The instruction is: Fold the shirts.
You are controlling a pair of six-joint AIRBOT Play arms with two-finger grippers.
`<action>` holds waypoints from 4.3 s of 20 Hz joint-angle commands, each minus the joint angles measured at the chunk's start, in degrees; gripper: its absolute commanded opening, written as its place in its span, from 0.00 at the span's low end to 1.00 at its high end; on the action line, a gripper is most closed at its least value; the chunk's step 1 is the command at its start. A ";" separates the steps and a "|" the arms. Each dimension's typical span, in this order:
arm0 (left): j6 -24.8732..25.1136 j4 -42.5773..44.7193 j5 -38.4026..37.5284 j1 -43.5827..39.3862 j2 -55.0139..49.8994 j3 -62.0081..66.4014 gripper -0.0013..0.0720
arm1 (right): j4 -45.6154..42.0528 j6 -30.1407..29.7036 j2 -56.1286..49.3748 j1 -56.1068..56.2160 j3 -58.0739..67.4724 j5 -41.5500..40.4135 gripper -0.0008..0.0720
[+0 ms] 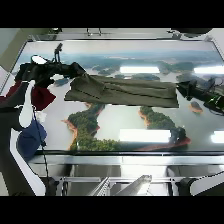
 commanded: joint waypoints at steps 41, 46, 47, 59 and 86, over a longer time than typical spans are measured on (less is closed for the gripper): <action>-4.04 -0.55 23.30 -31.82 -7.69 -1.11 0.03 | -14.16 34.01 2.69 20.17 44.26 22.99 0.03; -6.27 -3.10 20.44 -31.19 -8.61 1.53 0.03 | -13.53 33.99 2.67 25.97 44.26 19.06 0.03; -6.25 -4.44 17.90 -30.62 -7.98 1.49 0.03 | -13.55 33.99 2.60 26.77 44.26 17.81 0.03; -4.22 -4.87 -8.31 1.42 22.27 -2.49 0.03 | -13.44 32.39 -6.86 45.42 44.24 -5.29 0.04; 0.09 -4.98 -18.75 13.16 28.98 -18.51 0.04 | -43.28 42.25 -11.54 30.10 42.32 13.33 0.94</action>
